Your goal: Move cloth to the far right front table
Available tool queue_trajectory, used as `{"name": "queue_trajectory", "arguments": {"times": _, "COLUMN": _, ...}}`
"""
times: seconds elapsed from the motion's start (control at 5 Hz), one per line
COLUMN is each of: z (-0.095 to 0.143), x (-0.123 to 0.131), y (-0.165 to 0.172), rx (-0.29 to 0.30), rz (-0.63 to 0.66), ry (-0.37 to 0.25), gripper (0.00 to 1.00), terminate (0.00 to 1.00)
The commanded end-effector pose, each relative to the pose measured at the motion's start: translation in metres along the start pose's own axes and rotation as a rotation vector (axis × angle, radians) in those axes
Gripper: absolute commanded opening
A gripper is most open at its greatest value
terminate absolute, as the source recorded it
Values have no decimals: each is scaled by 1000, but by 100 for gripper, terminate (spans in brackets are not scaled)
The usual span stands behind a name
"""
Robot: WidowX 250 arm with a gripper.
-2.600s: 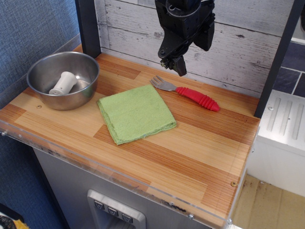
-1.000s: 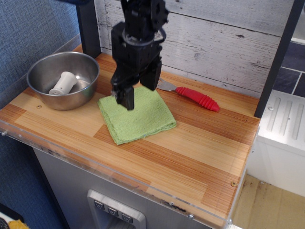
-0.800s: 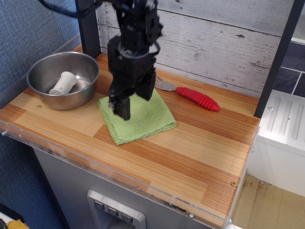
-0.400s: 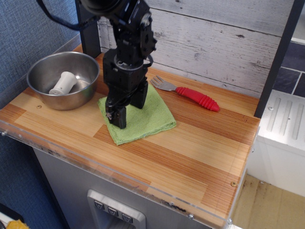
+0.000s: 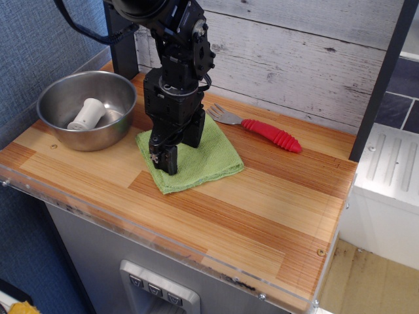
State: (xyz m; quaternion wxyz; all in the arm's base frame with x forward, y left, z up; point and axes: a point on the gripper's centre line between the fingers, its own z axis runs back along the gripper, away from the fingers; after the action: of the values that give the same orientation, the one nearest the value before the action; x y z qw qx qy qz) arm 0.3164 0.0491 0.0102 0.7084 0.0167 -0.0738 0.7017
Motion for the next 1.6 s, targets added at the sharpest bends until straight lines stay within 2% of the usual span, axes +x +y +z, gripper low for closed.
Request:
{"name": "queue_trajectory", "arguments": {"times": 0.0, "z": 17, "x": -30, "y": -11, "rx": -45, "rz": -21, "ry": 11, "gripper": 100, "terminate": 0}}
{"name": "queue_trajectory", "arguments": {"times": 0.2, "z": 21, "x": -51, "y": -16, "rx": -62, "rz": -49, "ry": 34, "gripper": 100, "terminate": 0}}
{"name": "queue_trajectory", "arguments": {"times": 0.8, "z": 34, "x": -124, "y": -16, "rx": -82, "rz": -217, "ry": 49, "gripper": 100, "terminate": 0}}
{"name": "queue_trajectory", "arguments": {"times": 1.0, "z": 39, "x": -138, "y": -14, "rx": -92, "rz": -254, "ry": 50, "gripper": 100, "terminate": 0}}
{"name": "queue_trajectory", "arguments": {"times": 1.4, "z": 43, "x": -146, "y": -8, "rx": -101, "rz": -282, "ry": 54, "gripper": 100, "terminate": 0}}
